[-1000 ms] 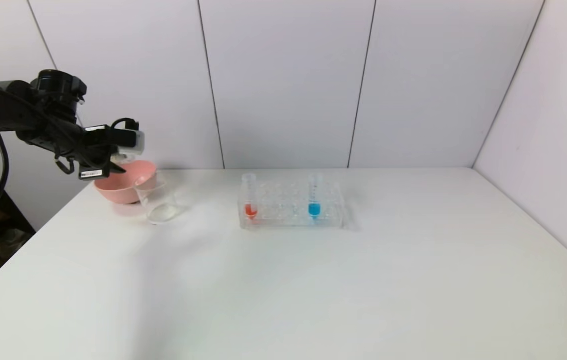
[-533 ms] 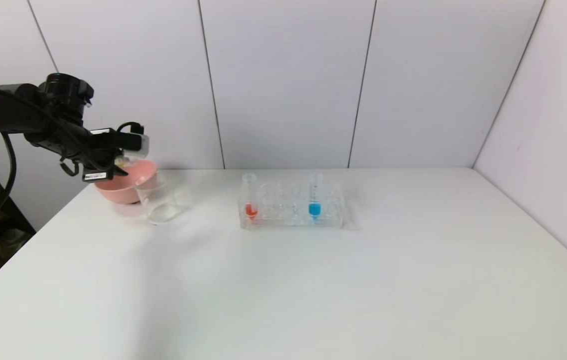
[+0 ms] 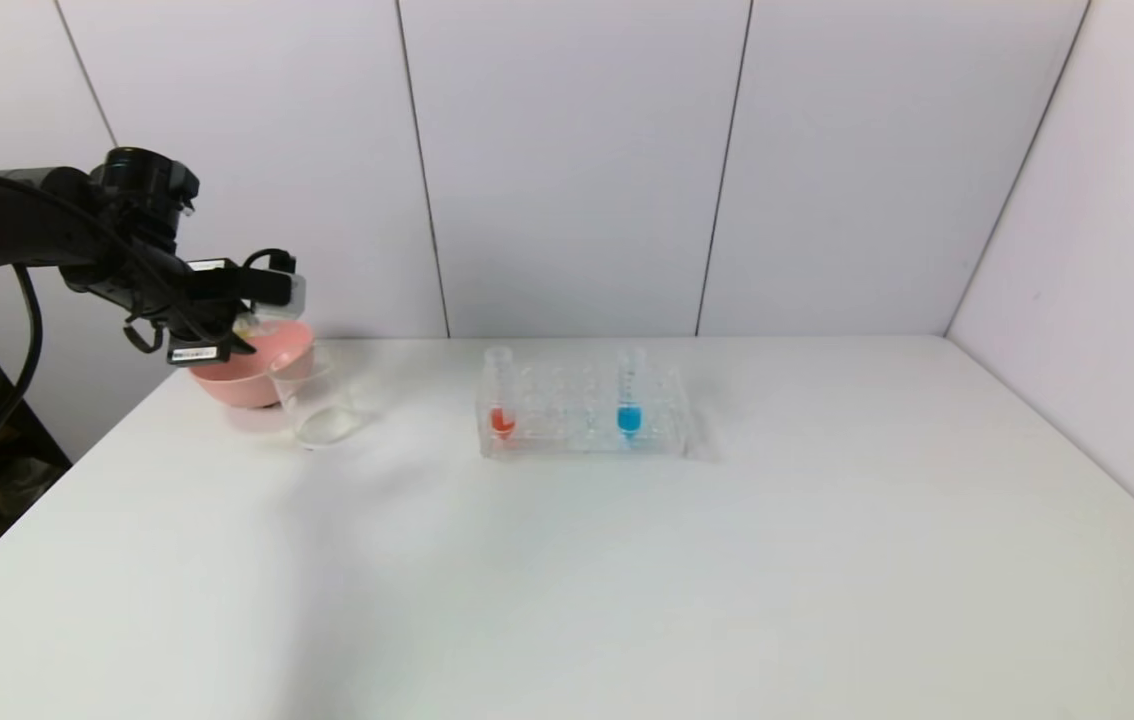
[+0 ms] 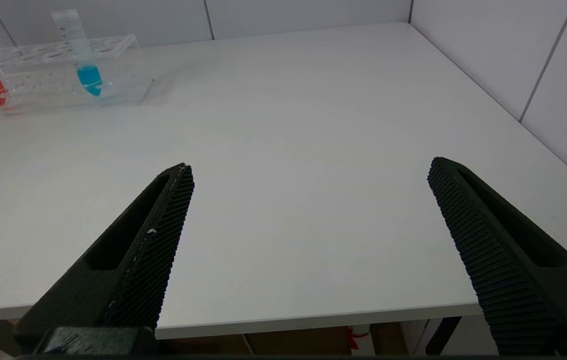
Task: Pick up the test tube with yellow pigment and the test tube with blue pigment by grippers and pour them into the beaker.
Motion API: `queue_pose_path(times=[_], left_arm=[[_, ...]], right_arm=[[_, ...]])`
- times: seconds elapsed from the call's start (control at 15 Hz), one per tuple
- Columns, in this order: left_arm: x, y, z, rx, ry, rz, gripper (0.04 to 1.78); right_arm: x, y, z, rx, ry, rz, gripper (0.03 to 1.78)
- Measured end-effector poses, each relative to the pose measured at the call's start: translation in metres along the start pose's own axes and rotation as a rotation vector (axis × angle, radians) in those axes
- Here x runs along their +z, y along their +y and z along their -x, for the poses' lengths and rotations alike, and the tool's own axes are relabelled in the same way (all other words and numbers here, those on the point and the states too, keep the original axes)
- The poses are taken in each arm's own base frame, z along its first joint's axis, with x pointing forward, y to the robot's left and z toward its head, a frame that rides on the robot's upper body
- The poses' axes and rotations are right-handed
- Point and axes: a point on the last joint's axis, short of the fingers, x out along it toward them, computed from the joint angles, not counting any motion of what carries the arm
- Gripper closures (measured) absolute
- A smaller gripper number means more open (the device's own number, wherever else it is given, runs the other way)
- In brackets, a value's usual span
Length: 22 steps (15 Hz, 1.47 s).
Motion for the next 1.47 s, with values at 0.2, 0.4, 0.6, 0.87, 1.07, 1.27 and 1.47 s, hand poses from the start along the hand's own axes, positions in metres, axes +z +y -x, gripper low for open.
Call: queue_pose_path(times=[0.2, 0.4, 0.6, 0.87, 1.07, 1.27, 1.47], left_arm=[[0.0005, -0.0036, 0.0007, -0.034, 0.017, 0.019, 1.31], [0.0002, -0.0070, 0.0028, -0.073, 0.041, 0.036, 1.31], [0.0002, -0.0069, 0.0034, -0.073, 0.041, 0.037, 1.31], [0.0002, -0.0069, 0.0034, -0.073, 0.042, 0.038, 1.31], [0.0001, -0.0069, 0.0035, -0.073, 0.048, 0.041, 1.31], [0.0019, -0.0073, 0.0031, -0.073, 0.078, 0.047, 1.31], [0.0066, -0.0074, 0.0019, -0.073, 0.087, 0.055, 1.31]], right_arm=[[0.0000, 0.0000, 0.0000, 0.000, 0.000, 0.000, 0.10], [0.0000, 0.0000, 0.0000, 0.000, 0.000, 0.000, 0.10], [0.0000, 0.0000, 0.0000, 0.000, 0.000, 0.000, 0.10], [0.0000, 0.0000, 0.0000, 0.000, 0.000, 0.000, 0.10], [0.0000, 0.0000, 0.0000, 0.000, 0.000, 0.000, 0.10], [0.0000, 0.0000, 0.0000, -0.001, 0.000, 0.000, 0.10], [0.0000, 0.0000, 0.0000, 0.000, 0.000, 0.000, 0.10]])
